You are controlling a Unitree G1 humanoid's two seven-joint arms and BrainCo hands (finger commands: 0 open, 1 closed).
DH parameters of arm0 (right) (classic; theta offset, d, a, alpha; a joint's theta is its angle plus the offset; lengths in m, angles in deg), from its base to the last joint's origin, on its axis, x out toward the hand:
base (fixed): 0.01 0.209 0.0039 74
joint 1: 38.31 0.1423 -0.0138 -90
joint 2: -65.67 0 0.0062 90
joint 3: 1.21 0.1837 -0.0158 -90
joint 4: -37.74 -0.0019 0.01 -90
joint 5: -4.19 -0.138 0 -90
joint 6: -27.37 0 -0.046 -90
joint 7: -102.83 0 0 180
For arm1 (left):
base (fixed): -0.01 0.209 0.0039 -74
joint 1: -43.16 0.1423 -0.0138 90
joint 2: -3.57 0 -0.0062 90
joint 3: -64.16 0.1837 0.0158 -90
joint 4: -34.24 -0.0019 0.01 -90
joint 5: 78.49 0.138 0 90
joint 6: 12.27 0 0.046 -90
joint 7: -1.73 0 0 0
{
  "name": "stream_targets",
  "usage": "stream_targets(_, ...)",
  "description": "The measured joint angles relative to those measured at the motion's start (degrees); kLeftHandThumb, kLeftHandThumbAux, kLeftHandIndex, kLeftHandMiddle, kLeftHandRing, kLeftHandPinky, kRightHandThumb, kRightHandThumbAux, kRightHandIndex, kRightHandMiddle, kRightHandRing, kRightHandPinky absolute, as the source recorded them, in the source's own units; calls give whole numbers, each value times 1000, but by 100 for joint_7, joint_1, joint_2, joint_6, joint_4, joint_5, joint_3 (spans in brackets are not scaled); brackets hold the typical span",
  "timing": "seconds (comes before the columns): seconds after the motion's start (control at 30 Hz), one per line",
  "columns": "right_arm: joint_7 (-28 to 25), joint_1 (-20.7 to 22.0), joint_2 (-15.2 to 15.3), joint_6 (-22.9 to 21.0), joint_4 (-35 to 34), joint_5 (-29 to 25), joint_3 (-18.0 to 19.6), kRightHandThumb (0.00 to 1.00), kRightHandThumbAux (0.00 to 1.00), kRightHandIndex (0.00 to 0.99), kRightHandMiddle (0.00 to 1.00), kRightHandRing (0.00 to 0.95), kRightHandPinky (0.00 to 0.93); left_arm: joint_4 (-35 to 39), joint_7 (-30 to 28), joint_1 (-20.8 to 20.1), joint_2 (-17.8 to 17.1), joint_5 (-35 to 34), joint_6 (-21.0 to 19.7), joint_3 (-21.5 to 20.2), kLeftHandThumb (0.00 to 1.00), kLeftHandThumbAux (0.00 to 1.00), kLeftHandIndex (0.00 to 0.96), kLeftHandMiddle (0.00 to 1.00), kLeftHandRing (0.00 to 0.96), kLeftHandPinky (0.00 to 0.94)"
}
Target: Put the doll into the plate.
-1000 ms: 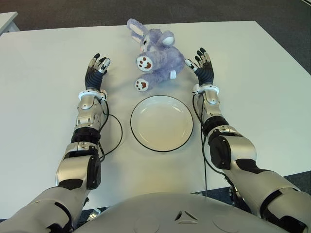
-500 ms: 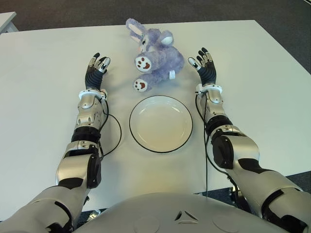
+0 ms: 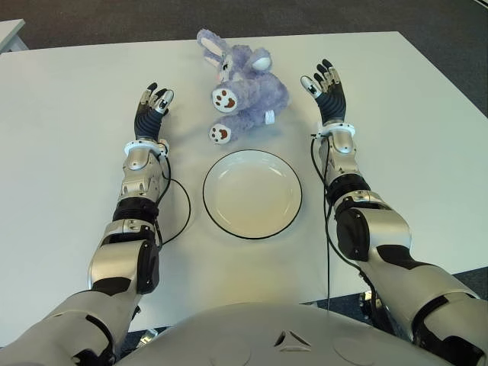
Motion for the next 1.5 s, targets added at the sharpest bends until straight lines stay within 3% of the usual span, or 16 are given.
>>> stream_targets(0.57, 185, 139, 299, 250, -123, 356, -316, 115, 674, 0, 0, 0, 0, -129, 2, -77, 2, 2, 37, -1, 0, 514, 1, 165, 145, 57)
stream_targets(1.5, 597, 417, 585, 337, -280, 987, -909, 126, 541, 0, 0, 0, 0, -240, 77, -144, 12, 5, 104, 5, 0, 516, 0, 156, 136, 53)
